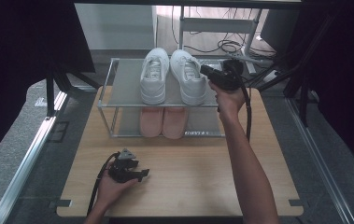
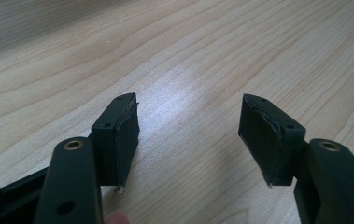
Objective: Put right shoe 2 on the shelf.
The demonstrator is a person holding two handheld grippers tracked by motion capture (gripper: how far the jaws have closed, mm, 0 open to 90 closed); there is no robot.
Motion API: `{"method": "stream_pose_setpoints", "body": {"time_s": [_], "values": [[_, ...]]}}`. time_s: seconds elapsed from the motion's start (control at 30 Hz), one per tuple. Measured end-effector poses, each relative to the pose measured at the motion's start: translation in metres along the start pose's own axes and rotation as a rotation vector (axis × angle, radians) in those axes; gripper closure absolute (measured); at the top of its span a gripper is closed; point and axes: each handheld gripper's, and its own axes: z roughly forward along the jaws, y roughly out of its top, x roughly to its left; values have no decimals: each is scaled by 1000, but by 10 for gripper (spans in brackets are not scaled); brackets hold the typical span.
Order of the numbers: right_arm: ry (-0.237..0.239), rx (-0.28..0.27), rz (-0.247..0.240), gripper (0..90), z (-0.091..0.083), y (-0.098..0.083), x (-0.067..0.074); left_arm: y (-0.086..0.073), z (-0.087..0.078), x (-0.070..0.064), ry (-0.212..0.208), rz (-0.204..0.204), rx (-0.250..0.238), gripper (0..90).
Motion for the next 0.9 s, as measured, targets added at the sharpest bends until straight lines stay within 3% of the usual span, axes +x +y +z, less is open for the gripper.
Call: {"method": "stream_pose_setpoints", "body": {"time_s": [0.3,0.57,0.9], "values": [[-7,12,-30,886,-14,-12,-8,0,1,-1,1,-4,5,387],[-19,14,-27,900,-19,-23,-15,0,2,-1,0,6,9,387],[-49,57,-52,900,-20,-35,-25,-1,3,-2,0,1,10,387]]}}
